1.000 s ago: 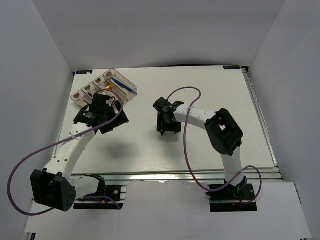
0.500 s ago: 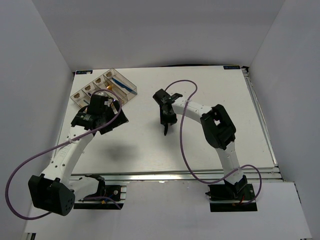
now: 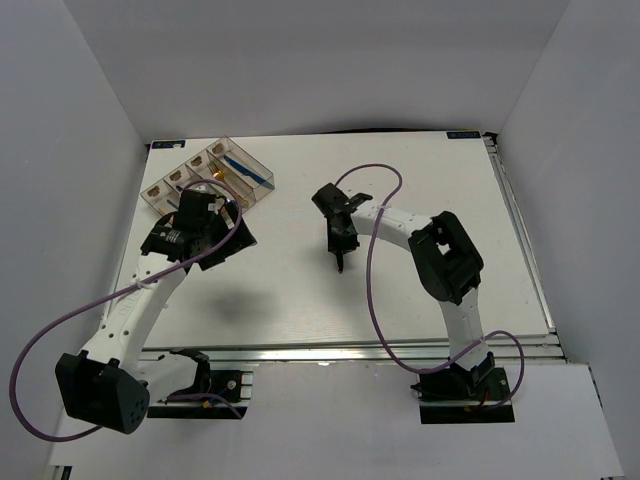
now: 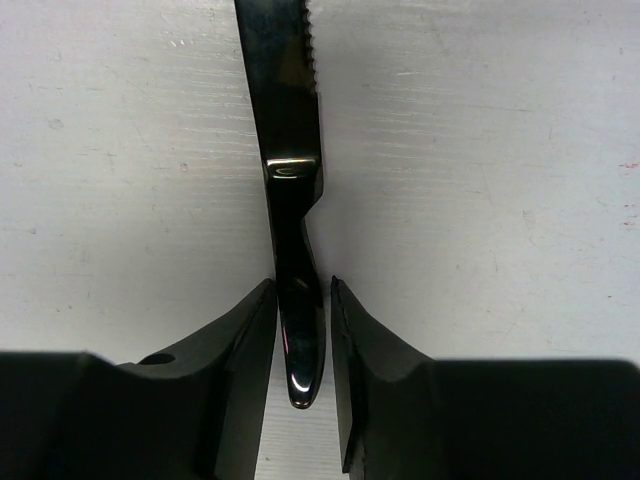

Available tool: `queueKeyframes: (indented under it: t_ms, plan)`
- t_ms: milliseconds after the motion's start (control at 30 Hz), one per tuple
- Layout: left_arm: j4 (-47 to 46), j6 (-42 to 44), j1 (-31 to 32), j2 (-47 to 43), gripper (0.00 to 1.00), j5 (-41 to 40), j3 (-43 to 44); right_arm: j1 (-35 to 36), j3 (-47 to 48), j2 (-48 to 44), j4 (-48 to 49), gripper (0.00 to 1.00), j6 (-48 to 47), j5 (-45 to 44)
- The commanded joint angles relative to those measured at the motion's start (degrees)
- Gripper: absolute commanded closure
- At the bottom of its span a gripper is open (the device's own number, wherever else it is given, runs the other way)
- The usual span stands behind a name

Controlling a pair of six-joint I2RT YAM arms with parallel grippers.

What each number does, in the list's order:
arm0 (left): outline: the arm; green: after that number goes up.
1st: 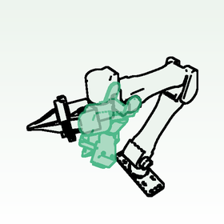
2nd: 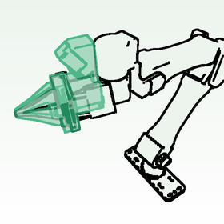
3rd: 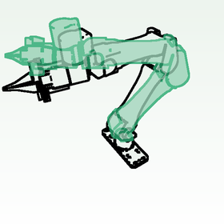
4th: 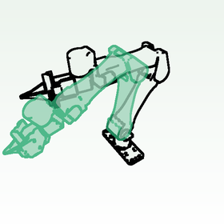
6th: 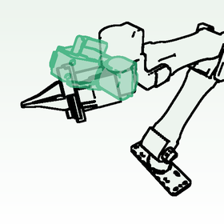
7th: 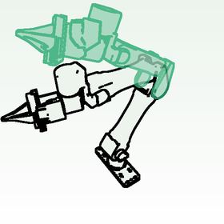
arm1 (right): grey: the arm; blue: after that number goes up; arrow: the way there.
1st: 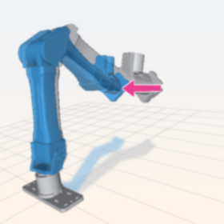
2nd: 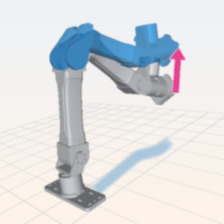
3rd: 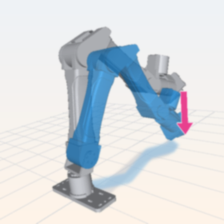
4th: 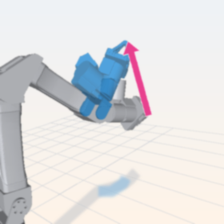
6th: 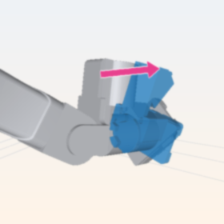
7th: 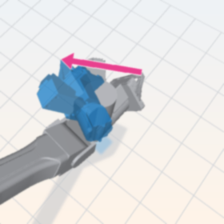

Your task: Sort the eating utensils into containers

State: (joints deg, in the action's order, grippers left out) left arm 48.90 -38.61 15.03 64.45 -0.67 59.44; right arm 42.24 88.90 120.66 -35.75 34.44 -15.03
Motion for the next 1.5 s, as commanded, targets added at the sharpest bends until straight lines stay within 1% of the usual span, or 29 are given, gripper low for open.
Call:
queueKeyframes:
  t_ms: [0,400,500,733,767,833,867,933,967,1100,1200,1300,1333,1400,1467]
  plan:
    - [-0.13,-0.24,0.09,-1.16,0.02,-0.12,0.94,0.04,-5.67,5.81,-7.41,0.66,-0.94,2.11]
    - [0.23,-0.06,0.09,-1.43,0.02,-0.04,0.77,0.56,-6.81,6.25,-8.73,0.64,-4.81,3.07]
    - [0.23,-0.06,0.09,-1.51,0.02,0.05,0.59,0.74,-7.95,5.90,-8.11,0.67,-4.99,3.86]
    - [0.31,-0.15,0.09,-1.87,0.02,0.14,0.41,2.50,-8.22,6.34,-8.64,0.69,-4.20,2.64]
    - [0.31,-0.06,0.09,-1.87,0.02,0.14,0.33,2.58,-8.48,6.78,-8.55,0.75,-4.03,2.63]
    - [0.40,-0.15,0.09,-1.87,0.02,0.23,0.33,2.67,-9.01,6.96,-8.11,0.78,-3.67,2.63]
    - [0.40,-0.15,0.09,-1.95,0.02,0.23,0.24,2.76,-9.45,7.04,-7.85,0.88,-3.59,2.55]
    - [0.40,-0.15,0.09,-2.22,0.02,0.23,0.15,2.76,-9.71,7.31,-8.11,0.91,-3.50,1.93]
    - [0.49,-0.06,0.09,-2.39,0.02,0.14,0.06,2.76,-9.80,7.57,-8.28,1.00,-3.50,1.06]
    - [0.49,-0.06,0.09,-2.92,0.02,0.14,-0.46,3.11,-10.68,6.87,-8.73,1.00,-3.94,-1.85]
    - [0.05,-0.15,0.09,-3.27,0.02,0.58,-1.25,3.38,-12.00,3.63,-5.92,1.00,-5.78,0.61]
    - [-1.61,-0.76,0.09,-3.19,0.02,0.67,-2.13,3.73,-11.65,-0.24,-4.51,1.00,-7.36,1.13]
    - [-2.32,-1.37,0.09,-3.10,0.02,3.45,-2.40,3.82,-11.39,-1.03,-4.68,1.00,-7.45,1.05]
    - [-4.95,-2.25,0.09,-2.83,0.02,4.88,-3.36,3.82,-10.16,-2.97,-4.60,1.00,-8.42,1.23]
    - [-8.99,-3.83,0.09,-2.57,0.02,8.48,-5.11,3.82,-9.80,-4.99,-4.33,1.00,-9.38,1.57]
